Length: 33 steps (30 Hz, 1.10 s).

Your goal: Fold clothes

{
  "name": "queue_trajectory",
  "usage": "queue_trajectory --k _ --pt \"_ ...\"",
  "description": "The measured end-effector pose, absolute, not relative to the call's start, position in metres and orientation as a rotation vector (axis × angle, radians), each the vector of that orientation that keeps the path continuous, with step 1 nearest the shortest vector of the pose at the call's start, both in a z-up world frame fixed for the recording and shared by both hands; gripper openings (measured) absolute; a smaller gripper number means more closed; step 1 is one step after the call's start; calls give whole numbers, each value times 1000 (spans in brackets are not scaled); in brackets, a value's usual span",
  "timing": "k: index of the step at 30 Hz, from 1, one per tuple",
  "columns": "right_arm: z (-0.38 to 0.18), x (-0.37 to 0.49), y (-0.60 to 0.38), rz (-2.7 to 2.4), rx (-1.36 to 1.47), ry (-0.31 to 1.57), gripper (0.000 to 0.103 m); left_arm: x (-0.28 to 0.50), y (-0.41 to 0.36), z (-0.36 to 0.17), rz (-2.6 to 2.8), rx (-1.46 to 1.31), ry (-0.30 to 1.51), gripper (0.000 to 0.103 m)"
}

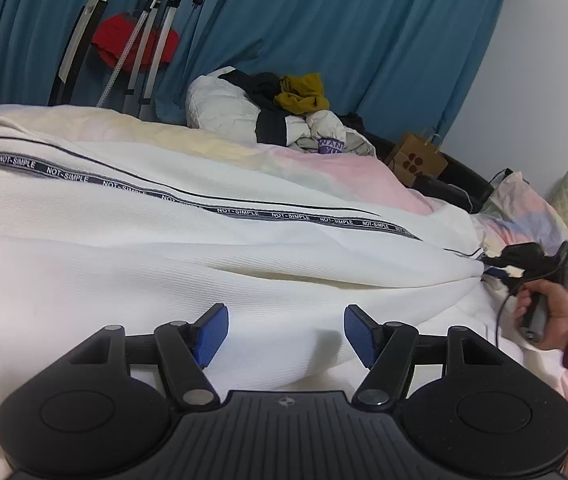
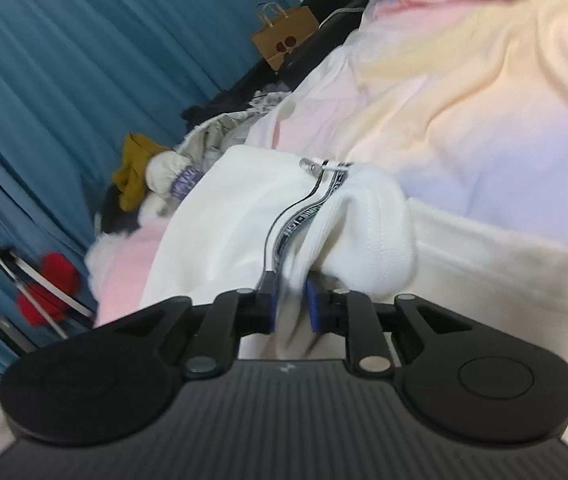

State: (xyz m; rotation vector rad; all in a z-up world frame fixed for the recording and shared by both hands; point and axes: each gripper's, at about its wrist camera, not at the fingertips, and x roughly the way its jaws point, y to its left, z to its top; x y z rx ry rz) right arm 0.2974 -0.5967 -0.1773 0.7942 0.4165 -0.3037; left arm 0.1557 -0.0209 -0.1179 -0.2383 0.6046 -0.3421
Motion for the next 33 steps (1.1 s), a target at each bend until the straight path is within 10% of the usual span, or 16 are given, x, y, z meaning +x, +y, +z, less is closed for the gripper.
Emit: queue_trajectory --k 14,20,33 --pt "-118 172 -517 -290 715 586 22 113 -21 -100 -370 -163 601 68" --pt "-106 138 -483 -329 720 507 86 102 -43 -102 -429 -59 580 68" --pt "-113 129 -507 -523 677 319 83 220 -224 -90 -675 268 491 69"
